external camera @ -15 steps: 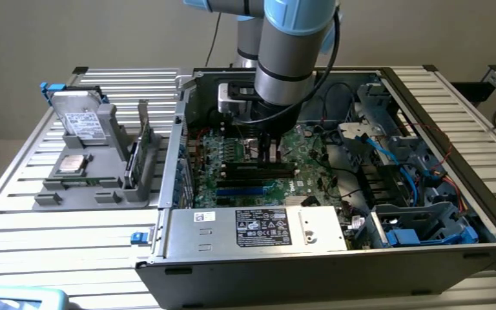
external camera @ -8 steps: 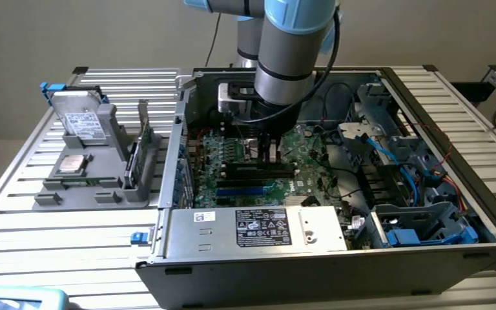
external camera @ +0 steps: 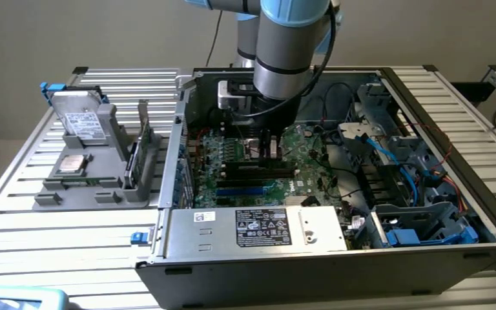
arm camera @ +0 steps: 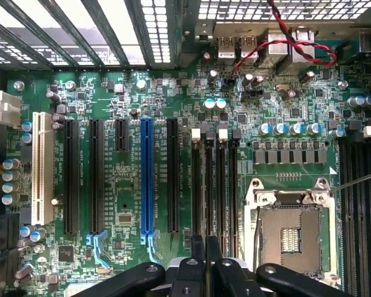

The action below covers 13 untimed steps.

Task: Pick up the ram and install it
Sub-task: 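Insert the ram into the slot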

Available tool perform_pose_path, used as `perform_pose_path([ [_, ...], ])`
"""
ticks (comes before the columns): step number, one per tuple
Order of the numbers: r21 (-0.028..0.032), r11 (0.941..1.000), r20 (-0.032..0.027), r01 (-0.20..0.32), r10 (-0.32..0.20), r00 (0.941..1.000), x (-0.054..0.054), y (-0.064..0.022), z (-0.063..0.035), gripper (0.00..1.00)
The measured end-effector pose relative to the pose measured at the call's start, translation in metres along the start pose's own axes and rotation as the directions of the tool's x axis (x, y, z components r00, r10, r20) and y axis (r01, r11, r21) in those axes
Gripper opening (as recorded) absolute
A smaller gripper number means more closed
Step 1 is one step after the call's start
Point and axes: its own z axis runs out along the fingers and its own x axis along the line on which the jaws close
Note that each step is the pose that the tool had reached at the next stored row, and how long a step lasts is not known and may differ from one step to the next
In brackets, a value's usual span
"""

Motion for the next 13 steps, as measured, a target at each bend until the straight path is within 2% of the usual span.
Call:
perform_pose_path([
  [2, 0.0049, 1.0000, -0.0120, 0.000, 0.000, 0.9999, -0.0007, 0.0005, -0.0003, 0.13],
  [4, 0.0103, 0.9999, -0.0186, 0.000, 0.000, 0.9998, -0.0019, 0.0007, -0.0003, 0.13],
  [8, 0.0243, 0.9997, -0.0195, 0.001, -0.001, 0.9998, -0.0031, 0.0019, 0.0001, 0.13],
  [10, 0.0268, 0.9996, -0.0195, 0.001, -0.001, 0.9998, -0.0035, 0.0040, 0.0003, 0.13],
  [13, 0.0269, 0.9996, -0.0195, 0.000, 0.000, 0.9998, -0.0035, 0.0056, 0.0003, 0.13],
])
